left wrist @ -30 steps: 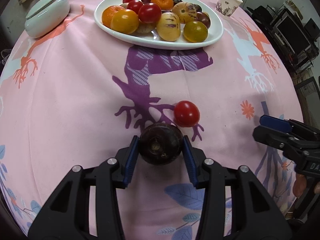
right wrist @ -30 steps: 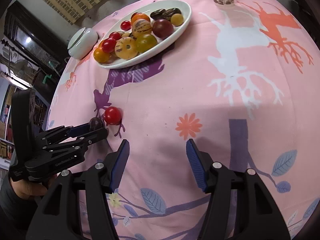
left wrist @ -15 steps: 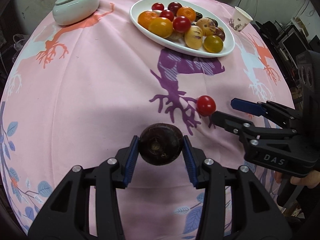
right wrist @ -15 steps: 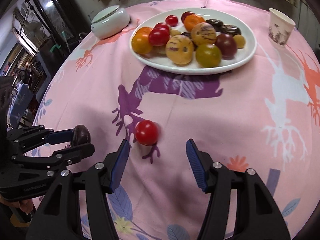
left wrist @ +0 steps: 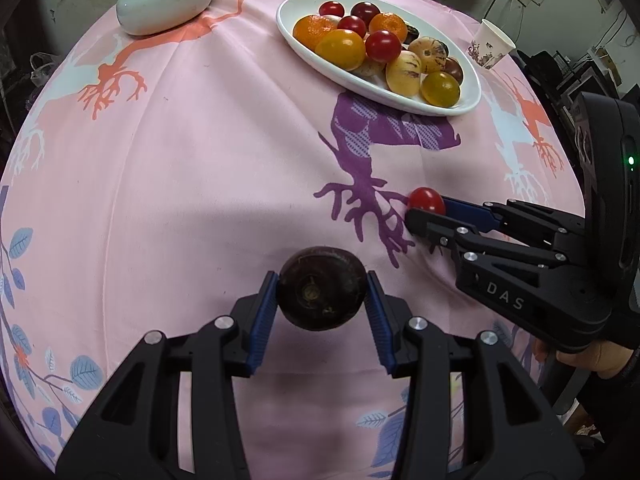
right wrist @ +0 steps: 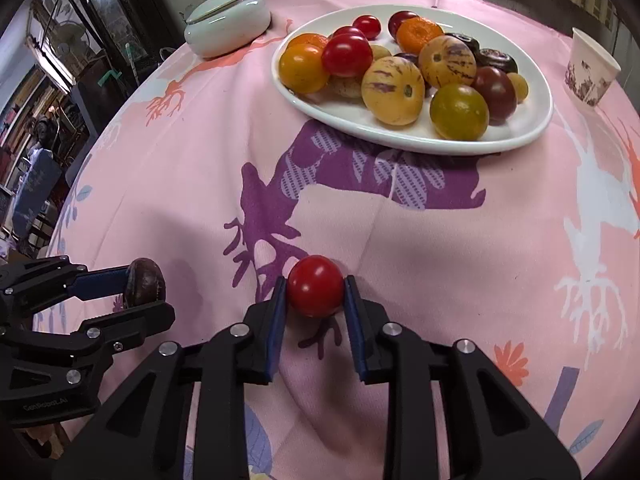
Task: Organize fruits
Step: 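Grasp the dark brown fruit with the left gripper while the right grasps the last cherry tomato, then carry both fruits to the white plate and open both grippers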
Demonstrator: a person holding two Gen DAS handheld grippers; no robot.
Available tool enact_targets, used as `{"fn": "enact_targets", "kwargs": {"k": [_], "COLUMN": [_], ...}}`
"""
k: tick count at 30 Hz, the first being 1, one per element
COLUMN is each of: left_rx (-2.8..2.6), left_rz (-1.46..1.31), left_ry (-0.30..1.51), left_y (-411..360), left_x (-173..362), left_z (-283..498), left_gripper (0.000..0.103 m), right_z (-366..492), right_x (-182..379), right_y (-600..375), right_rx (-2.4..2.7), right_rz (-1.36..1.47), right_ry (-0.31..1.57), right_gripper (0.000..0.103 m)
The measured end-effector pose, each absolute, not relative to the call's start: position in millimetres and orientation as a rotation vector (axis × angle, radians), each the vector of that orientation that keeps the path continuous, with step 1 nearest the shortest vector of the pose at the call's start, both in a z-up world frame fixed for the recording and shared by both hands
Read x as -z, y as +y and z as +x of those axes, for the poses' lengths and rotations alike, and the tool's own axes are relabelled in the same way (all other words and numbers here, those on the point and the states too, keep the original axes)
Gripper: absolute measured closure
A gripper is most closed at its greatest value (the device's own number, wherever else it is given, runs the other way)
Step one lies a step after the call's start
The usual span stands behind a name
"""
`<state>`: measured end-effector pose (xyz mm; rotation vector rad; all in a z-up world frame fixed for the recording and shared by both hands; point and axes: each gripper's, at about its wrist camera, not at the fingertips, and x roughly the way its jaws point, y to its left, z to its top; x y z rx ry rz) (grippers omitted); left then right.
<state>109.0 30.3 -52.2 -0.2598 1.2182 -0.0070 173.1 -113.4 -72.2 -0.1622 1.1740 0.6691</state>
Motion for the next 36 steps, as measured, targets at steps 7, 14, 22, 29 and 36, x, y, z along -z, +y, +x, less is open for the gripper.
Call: {"fn": "enact_targets", "kwargs": {"k": [7,14,22,29,36], "left_rx": [0.019,0.056,0.108,0.109,0.072], "left_rz": [-0.24,-0.214,-0.208,-0.205,-0.22], "left_ry": [1.207,1.182,1.134,1.076,1.061], "left_y": [25.2,12.5,2.4,3.3,12.9], "left_x": [44.8,31.1,7.1,-9.5,-5.2], "left_z": [112.3,125.0,162.1,222.8,273.4], "left_gripper": [0.059,0.059,0.059,0.059,0.059], "right_z": [180.4,190.1,220.8,273.0,316.7], "right_x": [54.8,27.8,-6.9,-18.7,-6.6], "right_y": [-152.2,-197.0,-204.2,-186.0,-168.6], "right_rx": [-0.63,-0.581,-0.575,-0.561,-0.53], "right_rz": [-0.043,0.027,0.059,0.074,0.079], "right_ry": [1.173,1.126,1.027,0.972,0.981], "right_gripper": [0.075,0.075,0.075,0.075,0.075]}}
